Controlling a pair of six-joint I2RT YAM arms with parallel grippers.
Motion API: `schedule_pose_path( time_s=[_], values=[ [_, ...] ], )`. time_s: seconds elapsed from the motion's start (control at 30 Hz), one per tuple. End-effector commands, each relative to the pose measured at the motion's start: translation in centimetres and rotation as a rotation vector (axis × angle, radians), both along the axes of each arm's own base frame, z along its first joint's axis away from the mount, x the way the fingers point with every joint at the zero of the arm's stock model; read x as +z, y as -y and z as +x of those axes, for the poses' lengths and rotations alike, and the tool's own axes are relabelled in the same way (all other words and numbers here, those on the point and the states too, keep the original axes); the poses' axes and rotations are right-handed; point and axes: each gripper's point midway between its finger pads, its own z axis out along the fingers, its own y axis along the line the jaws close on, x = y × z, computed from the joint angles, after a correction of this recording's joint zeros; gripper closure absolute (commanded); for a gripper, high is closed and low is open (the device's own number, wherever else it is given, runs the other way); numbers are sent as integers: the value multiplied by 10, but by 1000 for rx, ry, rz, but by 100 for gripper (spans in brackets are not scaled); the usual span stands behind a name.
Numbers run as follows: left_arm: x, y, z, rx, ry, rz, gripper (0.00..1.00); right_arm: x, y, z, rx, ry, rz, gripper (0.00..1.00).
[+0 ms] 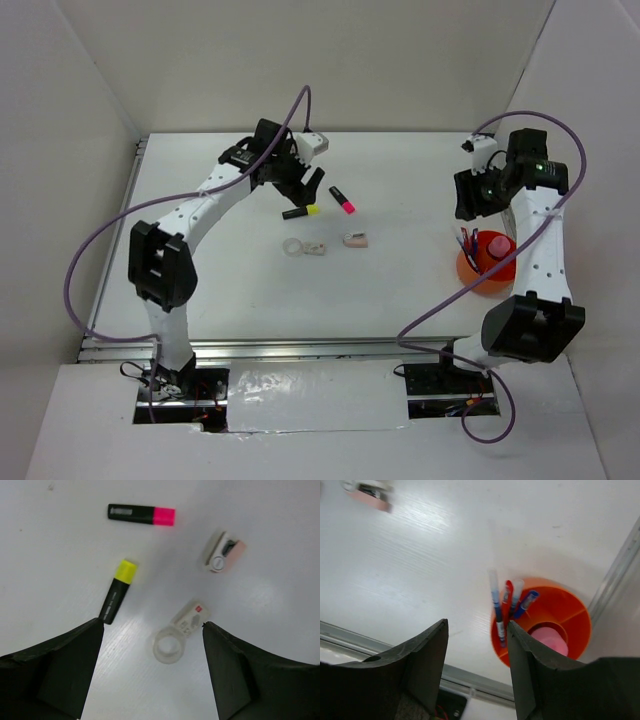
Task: Sort the stationery into containers
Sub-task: Place the pen in the storage box, then pick up the pen from the center of the board.
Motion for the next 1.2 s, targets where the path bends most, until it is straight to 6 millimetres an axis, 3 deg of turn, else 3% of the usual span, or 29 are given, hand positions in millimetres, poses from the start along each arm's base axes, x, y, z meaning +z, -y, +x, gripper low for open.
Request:
schedule_pose_path(
  time_s=[0.0,0.03,0.13,0.17,0.2,0.27,0.47,0.73,0.83,1.0,1.07,1.1,1.13,1.17],
  values=[
    [-22,-19,32,-3,1,103,10,35,-30,-1,4,107,137,43],
    [-49,-23,40,0,-43,142,12,34,-34,-2,9,106,151,43],
    [-76,-31,56,-35,-90,208,15,32,-43,-6,0,100,200,43],
    [-73,-31,64,-46,-65,212,15,33,-44,-7,3,106,207,43],
    [-88,-33,68,-54,-80,229,15,32,-45,-8,2,103,211,43],
    [-93,-32,74,-75,-71,245,15,32,-47,-11,-2,104,218,43],
    [-139,-26,63,-142,-174,257,15,30,-44,-16,-13,99,212,43],
    [-179,-34,51,-152,-242,282,22,34,-45,-14,-12,107,223,44],
    [-184,-35,51,-151,-256,273,33,38,-47,-15,-6,120,230,45],
    [-184,-32,48,-121,-264,241,61,46,-55,-13,0,154,258,46],
    [-165,-24,48,-108,-244,194,71,50,-68,-11,-4,174,324,44],
    [-140,-20,52,-105,-199,158,72,52,-78,-12,13,183,365,43],
    [-142,-17,47,-109,-223,136,74,52,-83,-10,8,190,383,42],
    [-106,-6,46,-134,-168,54,78,60,-93,-4,10,228,433,40]
  ],
)
